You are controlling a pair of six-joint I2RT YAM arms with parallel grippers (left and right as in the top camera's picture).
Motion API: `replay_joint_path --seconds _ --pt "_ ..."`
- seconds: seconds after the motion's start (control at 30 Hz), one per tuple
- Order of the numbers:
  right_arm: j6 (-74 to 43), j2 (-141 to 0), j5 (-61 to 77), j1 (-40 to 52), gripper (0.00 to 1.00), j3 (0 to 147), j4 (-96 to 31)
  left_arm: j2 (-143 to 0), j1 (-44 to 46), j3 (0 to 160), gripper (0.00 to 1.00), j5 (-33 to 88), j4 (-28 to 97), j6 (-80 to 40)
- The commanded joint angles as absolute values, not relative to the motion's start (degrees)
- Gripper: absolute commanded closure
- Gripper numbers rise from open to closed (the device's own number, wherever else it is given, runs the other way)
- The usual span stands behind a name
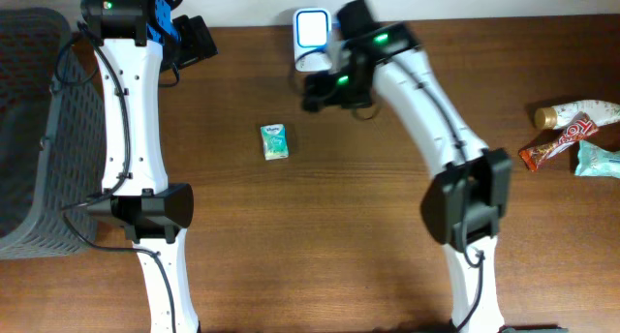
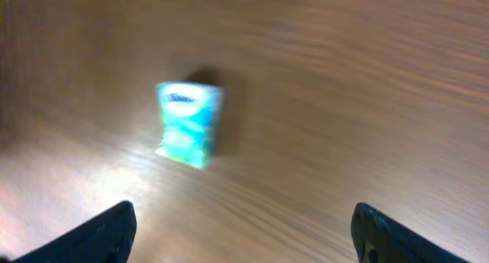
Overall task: Scan the item barcode
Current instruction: 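Move the right gripper over the white Kleenex packet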
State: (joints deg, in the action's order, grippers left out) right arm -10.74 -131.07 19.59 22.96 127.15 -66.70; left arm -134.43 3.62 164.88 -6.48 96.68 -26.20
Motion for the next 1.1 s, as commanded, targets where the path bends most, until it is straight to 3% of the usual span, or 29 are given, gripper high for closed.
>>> replay_joint_path --seconds 0.0,0.1,0.3,0.5,0.77,0.83,1.07 --pt "-11.57 -134.54 20.36 27.86 0.13 126.41 -63.16 -134.13 3.57 165.05 0.01 -7.14 96.73 -26.06" --pt "-15.84 -137.19 20.36 29.65 0.16 126.41 -60.8 -134.13 3.57 165.05 0.01 -7.14 96.73 -26.09" --pt "-16.8 -139.35 18.65 32.08 0.35 126.15 -60.36 -134.13 3.57 165.05 0.01 -7.14 96.73 -26.06" --pt "-16.82 -139.35 12.6 34.52 0.4 125.12 -59.07 -134.13 3.57 165.05 0.01 -7.14 96.73 -26.09" --pt "-16.97 -139.35 12.53 35.09 0.55 118.24 -52.62 -134.13 3.57 165.05 0.01 -7.14 96.73 -26.09" --pt "-17.02 -139.35 10.17 35.09 0.68 117.69 -53.04 -134.13 3.57 165.05 0.01 -7.14 96.73 -26.09" --pt "-23.24 -139.17 -5.1 32.18 0.75 117.89 -64.2 -134.13 3.57 165.05 0.01 -7.14 96.73 -26.09"
